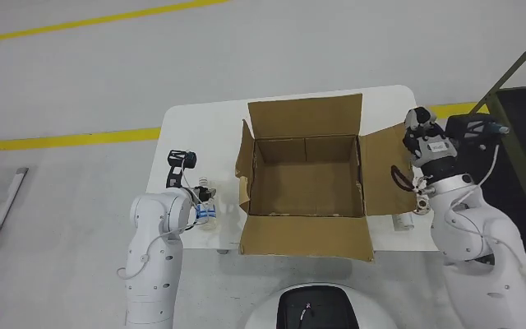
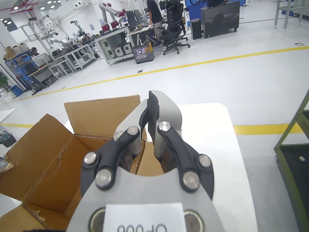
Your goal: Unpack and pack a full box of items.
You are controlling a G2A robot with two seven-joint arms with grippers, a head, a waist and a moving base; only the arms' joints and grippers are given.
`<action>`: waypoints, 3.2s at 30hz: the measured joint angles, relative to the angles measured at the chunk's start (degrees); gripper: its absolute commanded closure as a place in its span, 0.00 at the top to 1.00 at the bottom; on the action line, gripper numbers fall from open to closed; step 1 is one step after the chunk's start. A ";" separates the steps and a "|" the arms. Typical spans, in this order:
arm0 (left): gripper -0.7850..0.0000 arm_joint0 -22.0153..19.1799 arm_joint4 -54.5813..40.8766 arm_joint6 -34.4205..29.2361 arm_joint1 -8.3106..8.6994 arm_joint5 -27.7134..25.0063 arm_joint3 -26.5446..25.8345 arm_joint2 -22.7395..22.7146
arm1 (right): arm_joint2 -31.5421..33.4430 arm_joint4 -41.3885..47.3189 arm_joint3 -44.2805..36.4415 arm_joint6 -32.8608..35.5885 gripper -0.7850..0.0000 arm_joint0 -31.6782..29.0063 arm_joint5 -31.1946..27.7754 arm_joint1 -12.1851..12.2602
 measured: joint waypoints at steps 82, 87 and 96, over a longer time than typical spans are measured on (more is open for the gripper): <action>0.00 -1.82 2.00 4.76 -0.52 7.40 16.93 3.70 | -2.06 -1.46 0.84 -0.77 0.00 0.88 1.16 -0.10; 0.00 -1.61 1.09 5.39 -0.52 6.78 15.91 3.74 | -2.06 -1.46 0.84 -0.77 0.00 0.88 1.16 -0.10; 0.00 0.17 0.07 5.83 -0.13 5.99 11.31 2.19 | -2.06 -1.46 0.84 -0.77 0.00 0.88 1.16 -0.10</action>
